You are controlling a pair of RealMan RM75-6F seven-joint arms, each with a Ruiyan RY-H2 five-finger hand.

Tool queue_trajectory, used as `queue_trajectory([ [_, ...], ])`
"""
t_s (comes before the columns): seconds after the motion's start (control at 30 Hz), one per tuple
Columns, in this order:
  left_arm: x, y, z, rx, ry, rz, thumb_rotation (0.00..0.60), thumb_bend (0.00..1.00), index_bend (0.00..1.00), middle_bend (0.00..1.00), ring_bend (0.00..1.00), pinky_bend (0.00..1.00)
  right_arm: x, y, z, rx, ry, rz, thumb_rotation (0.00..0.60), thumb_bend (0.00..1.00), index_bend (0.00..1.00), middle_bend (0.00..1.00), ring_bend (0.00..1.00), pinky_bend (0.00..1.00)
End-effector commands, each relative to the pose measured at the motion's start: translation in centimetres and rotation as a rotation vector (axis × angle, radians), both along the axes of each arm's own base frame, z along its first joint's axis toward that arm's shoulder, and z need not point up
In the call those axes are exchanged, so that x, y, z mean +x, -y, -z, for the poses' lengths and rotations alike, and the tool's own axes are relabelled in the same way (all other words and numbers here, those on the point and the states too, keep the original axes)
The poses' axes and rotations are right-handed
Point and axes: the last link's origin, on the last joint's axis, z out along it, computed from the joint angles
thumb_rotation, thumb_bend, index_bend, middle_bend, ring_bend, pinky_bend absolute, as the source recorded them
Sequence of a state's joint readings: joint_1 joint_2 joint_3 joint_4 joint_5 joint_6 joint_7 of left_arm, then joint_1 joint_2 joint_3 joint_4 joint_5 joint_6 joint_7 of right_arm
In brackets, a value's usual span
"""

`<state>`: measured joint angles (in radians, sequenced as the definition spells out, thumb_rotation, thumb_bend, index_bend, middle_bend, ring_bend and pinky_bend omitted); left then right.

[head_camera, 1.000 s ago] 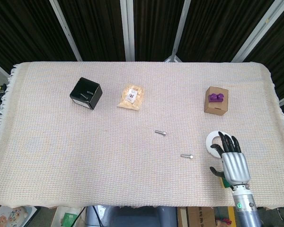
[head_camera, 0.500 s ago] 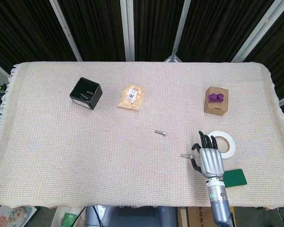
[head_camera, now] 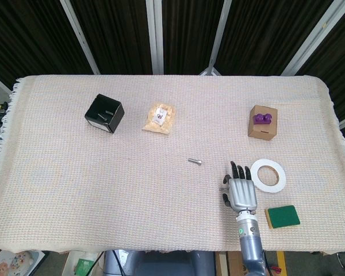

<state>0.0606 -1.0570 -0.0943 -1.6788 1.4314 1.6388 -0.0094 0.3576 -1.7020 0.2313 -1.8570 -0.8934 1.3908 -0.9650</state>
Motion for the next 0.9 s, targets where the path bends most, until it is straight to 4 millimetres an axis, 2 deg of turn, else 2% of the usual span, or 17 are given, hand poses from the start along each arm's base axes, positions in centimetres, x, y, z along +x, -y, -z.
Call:
queue_trajectory([
  [0.03,0.0,0.0,0.0,0.000,-0.001,0.003,0.600,0.12,0.10,0.08,0.01,0.14,-0.1,0.3,0.5,0.004,-0.003,0.010,0.600,0.36,0.44,0.01,0.09,0.03],
  [0.43,0.1,0.0,0.1,-0.002,-0.004,0.002,0.600,0.12,0.10,0.08,0.01,0.14,-0.8,0.5,0.8,0.005,-0.002,0.033,0.600,0.36,0.44,0.01,0.09,0.03],
  [0.9,0.1,-0.1,0.1,0.001,-0.004,0.001,0.600,0.12,0.10,0.08,0.01,0.14,-0.5,0.7,1.6,0.016,0.013,0.029,0.600,0.36,0.51,0.01,0.09,0.03],
])
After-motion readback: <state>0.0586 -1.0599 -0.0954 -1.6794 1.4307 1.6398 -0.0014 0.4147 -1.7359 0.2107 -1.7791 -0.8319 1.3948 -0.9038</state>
